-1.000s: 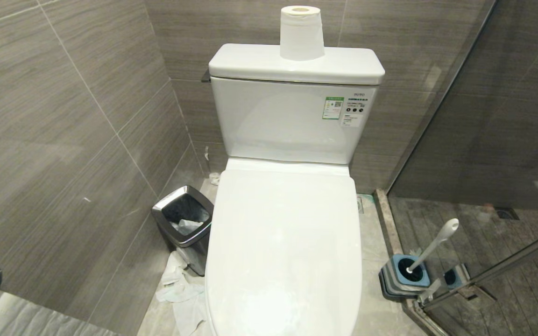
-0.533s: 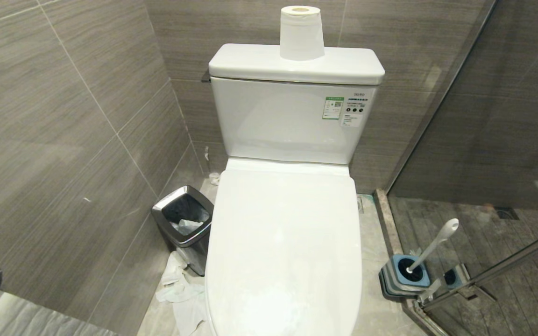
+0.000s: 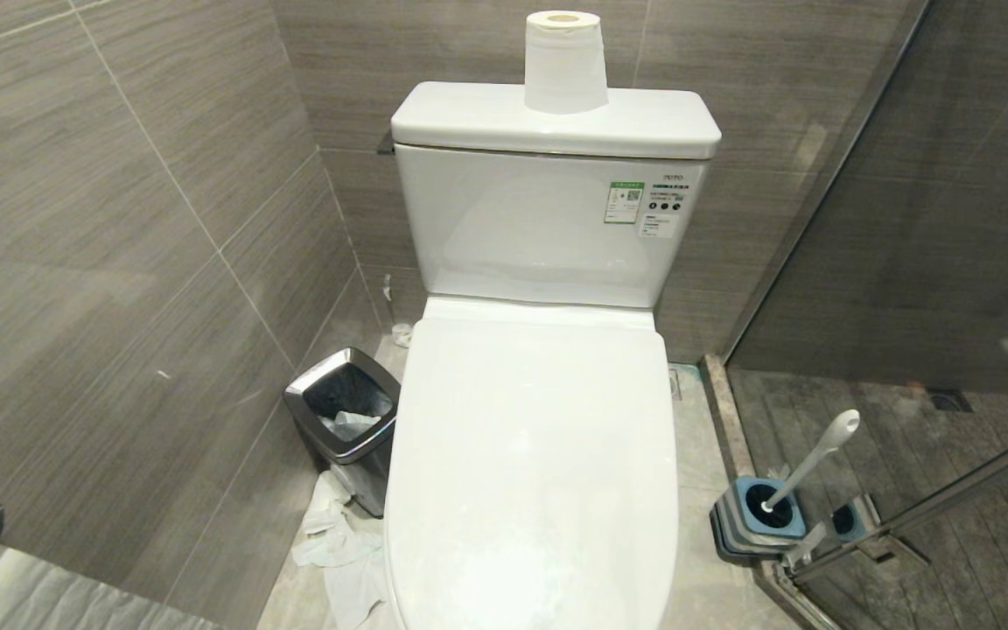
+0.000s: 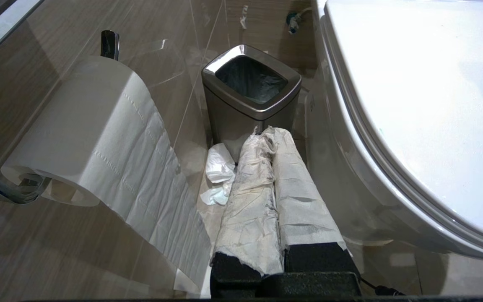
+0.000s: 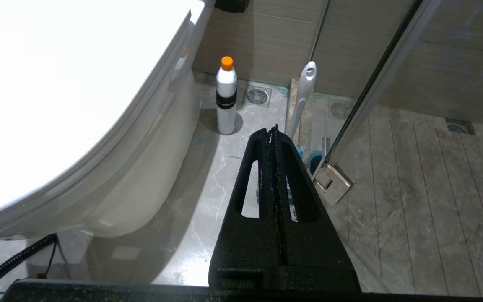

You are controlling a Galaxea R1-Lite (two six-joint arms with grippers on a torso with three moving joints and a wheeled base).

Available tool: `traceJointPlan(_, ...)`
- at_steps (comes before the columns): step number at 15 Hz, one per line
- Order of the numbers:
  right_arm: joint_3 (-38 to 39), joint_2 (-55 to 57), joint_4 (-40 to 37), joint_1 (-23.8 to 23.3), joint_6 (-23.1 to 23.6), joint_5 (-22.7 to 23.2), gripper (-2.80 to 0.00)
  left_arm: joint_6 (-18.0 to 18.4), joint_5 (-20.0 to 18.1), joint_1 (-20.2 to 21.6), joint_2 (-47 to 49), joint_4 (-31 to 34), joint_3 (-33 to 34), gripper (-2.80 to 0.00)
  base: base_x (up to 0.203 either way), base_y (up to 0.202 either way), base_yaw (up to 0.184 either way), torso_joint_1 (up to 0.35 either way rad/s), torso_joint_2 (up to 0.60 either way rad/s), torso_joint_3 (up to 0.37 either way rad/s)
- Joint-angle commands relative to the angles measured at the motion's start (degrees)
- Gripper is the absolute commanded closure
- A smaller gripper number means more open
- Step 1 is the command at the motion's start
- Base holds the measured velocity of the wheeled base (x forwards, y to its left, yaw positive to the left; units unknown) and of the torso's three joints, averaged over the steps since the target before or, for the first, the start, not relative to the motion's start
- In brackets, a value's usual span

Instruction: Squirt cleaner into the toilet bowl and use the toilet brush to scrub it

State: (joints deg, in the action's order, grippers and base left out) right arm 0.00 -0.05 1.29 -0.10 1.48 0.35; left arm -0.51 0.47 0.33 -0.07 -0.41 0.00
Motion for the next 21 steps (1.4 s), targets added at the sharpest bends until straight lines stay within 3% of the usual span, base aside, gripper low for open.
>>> traceJointPlan(1, 0.7, 0.0, 0.0, 0.0, 0.0, 0.0, 0.0, 0.0, 0.0, 0.0, 0.0, 0.0, 0.4, 0.0, 0.0, 0.0, 0.0, 0.0, 0.0, 0.0)
traceJointPlan(21, 0.7, 0.0, 0.0, 0.0, 0.1, 0.1, 0.0, 0.0, 0.0, 0.0, 0.0, 0.0, 0.4, 0.0, 0.0, 0.0, 0.0, 0.0, 0.0, 0.0)
